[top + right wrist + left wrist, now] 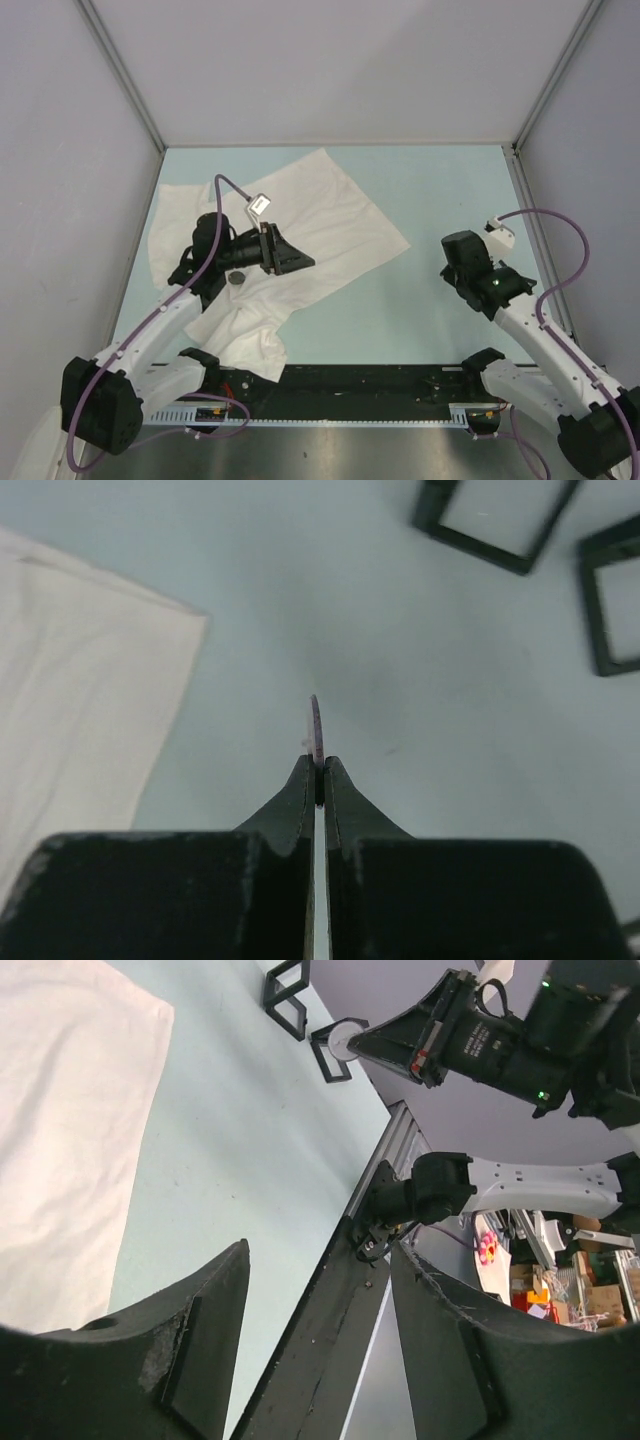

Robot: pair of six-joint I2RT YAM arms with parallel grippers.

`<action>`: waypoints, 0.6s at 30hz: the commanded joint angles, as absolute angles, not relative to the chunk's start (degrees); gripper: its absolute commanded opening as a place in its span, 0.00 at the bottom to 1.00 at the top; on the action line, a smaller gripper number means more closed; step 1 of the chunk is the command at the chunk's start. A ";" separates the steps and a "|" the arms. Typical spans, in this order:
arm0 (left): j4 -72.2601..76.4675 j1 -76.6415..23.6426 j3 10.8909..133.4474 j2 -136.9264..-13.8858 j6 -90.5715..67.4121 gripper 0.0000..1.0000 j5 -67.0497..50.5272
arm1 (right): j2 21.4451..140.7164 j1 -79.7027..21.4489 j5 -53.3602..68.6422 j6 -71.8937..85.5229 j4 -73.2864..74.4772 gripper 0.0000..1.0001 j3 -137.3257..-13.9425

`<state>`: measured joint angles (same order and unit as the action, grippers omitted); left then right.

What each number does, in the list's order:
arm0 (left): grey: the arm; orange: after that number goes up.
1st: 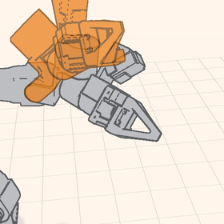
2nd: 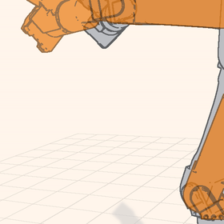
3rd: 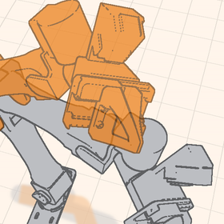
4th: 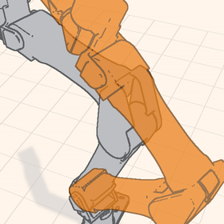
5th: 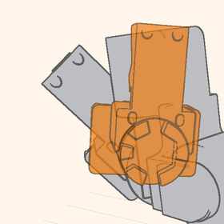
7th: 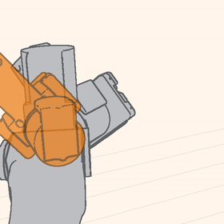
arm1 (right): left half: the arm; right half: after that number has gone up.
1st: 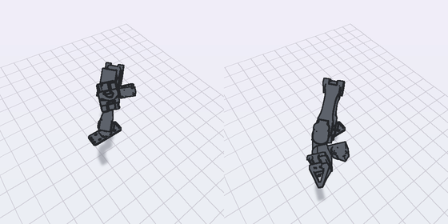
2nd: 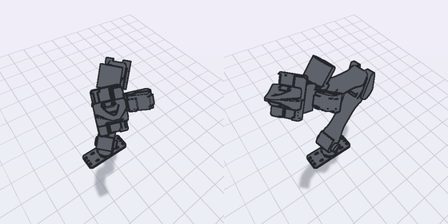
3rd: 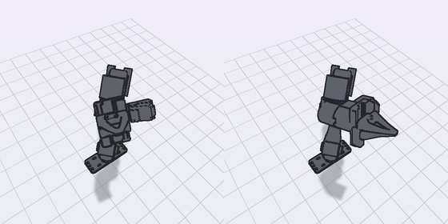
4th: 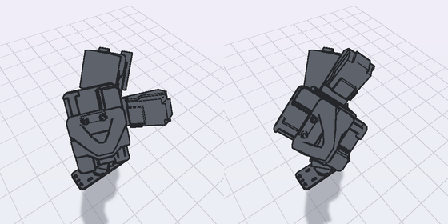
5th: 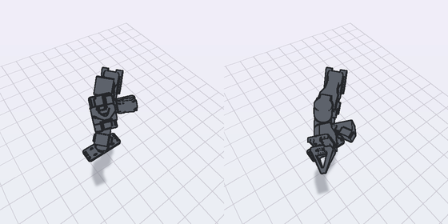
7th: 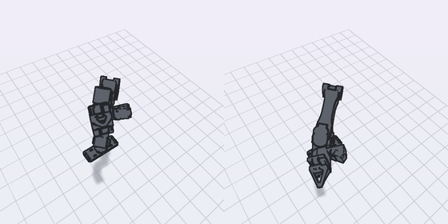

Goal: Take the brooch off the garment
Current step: Place the brooch in the brooch box.

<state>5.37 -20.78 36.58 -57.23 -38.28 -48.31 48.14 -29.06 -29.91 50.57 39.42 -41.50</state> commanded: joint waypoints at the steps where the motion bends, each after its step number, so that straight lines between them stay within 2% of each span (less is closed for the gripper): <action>1: 3.61 -21.09 38.32 -58.01 -35.07 0.63 -50.36 | 51.59 -23.39 -36.04 55.02 55.63 0.00 -46.32; 7: 0.97 -21.09 39.11 -57.83 -33.84 0.63 -51.41 | 54.75 -15.22 -39.28 58.97 61.78 0.00 -47.90; 11: 0.97 -21.09 38.50 -57.39 -34.28 0.63 -51.50 | 63.08 -7.58 -42.18 62.40 65.82 0.00 -49.74; 18: 1.41 -21.27 38.32 -58.62 -36.03 0.62 -53.17 | 68.47 1.82 -45.77 65.56 67.49 0.00 -50.01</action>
<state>0.71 -20.78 36.60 -58.22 -35.55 -50.70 68.07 -1.85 -39.05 60.31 63.64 -47.99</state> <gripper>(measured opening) 0.626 0.022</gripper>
